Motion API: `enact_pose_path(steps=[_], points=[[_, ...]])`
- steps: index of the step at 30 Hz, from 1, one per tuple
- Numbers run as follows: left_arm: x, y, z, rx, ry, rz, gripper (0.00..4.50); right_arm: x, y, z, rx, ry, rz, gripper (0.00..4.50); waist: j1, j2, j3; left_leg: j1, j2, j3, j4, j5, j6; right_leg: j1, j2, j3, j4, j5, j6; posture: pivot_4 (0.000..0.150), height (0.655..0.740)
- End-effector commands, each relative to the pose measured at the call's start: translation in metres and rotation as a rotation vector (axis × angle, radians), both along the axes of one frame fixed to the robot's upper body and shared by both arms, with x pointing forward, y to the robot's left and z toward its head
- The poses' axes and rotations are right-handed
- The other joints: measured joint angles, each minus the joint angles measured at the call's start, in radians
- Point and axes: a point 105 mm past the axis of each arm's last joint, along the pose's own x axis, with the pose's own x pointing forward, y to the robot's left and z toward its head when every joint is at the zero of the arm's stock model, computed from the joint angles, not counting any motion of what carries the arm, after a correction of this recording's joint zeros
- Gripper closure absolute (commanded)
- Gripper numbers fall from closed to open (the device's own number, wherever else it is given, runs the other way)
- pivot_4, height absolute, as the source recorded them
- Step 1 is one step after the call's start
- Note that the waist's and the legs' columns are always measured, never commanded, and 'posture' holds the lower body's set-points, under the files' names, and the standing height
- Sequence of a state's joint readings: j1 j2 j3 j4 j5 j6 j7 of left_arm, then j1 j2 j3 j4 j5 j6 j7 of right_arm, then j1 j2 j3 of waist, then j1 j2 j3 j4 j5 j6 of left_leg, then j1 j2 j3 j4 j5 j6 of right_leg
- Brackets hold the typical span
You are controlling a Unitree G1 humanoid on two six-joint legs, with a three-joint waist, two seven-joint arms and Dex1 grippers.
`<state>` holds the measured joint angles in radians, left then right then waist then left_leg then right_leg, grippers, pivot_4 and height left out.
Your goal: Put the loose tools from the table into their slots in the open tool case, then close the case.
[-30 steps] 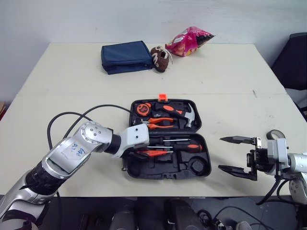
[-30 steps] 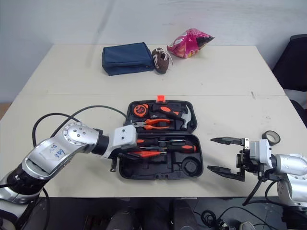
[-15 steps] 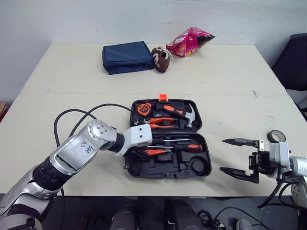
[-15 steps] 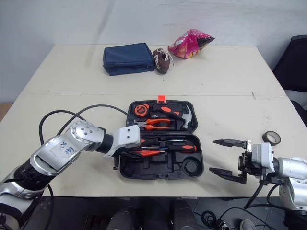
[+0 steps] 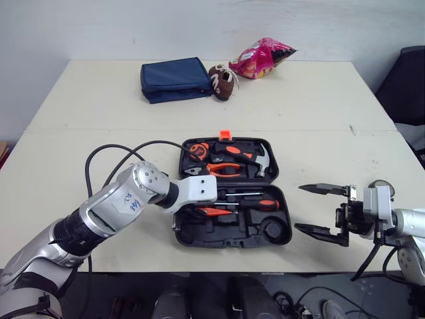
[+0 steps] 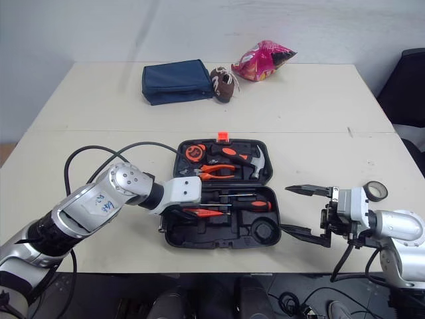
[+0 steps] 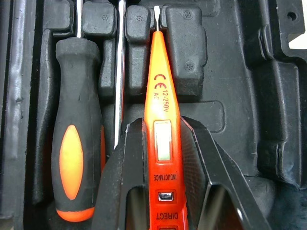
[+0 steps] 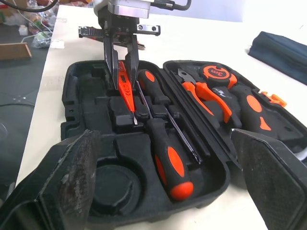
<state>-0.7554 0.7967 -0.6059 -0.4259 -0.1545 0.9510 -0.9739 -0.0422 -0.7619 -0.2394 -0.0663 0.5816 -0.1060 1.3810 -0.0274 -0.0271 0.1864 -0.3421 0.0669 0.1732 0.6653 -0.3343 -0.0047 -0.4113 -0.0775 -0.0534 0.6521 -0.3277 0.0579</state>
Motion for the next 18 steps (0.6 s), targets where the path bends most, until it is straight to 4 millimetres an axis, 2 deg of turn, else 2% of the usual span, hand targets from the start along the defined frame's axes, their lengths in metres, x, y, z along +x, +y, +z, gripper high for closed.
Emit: enact_pose_path(steps=[1,6,8,9,12,15,18], points=[[0.003,0.008,0.0,0.022,-0.018,0.04,4.2,0.0,0.005,0.008,0.009,-0.036,0.012,0.0,-0.001,0.0,0.0,0.0,0.0,0.0,0.0,0.0,0.0,0.0,0.0,0.0,0.0,0.0,0.0,0.15,0.74],[0.003,0.006,0.004,0.007,-0.033,0.035,4.2,-0.001,0.002,0.004,0.011,-0.032,0.006,0.0,0.0,0.0,0.0,0.0,0.0,0.0,0.0,0.0,0.0,0.0,0.0,0.0,0.0,0.0,0.0,0.15,0.74],[0.001,0.004,0.007,-0.007,-0.043,0.021,3.19,-0.001,0.001,0.003,0.012,-0.032,0.005,0.0,0.0,0.0,0.0,0.0,0.0,0.0,0.0,0.0,0.0,0.0,0.0,0.0,0.0,0.0,0.0,0.15,0.74],[0.001,0.003,0.009,-0.015,-0.048,0.016,2.94,-0.001,0.0,0.003,0.012,-0.032,0.005,0.0,0.0,0.0,0.0,0.0,0.0,0.0,0.0,0.0,0.0,0.0,0.0,0.0,0.0,0.0,0.0,0.15,0.74],[-0.007,-0.002,0.021,-0.049,-0.049,-0.018,1.75,-0.002,-0.001,0.003,0.012,-0.029,0.004,0.0,0.001,0.0,0.0,0.0,0.0,0.0,0.0,0.0,0.0,0.0,0.0,0.0,0.001,0.0,0.0,0.15,0.74],[-0.025,-0.003,0.036,-0.069,-0.004,-0.079,1.75,-0.003,-0.005,0.002,0.007,-0.02,0.001,0.0,0.003,0.0,0.0,0.0,0.0,0.0,0.001,0.0,0.0,0.0,0.0,0.0,0.001,0.0,0.0,0.15,0.74],[-0.028,-0.001,0.046,-0.087,-0.005,-0.076,1.75,-0.002,-0.007,0.001,0.007,-0.014,0.0,0.0,0.003,0.0,0.0,-0.001,0.0,0.0,0.001,0.0,0.0,0.0,0.0,0.0,0.001,0.0,0.0,0.15,0.74]])
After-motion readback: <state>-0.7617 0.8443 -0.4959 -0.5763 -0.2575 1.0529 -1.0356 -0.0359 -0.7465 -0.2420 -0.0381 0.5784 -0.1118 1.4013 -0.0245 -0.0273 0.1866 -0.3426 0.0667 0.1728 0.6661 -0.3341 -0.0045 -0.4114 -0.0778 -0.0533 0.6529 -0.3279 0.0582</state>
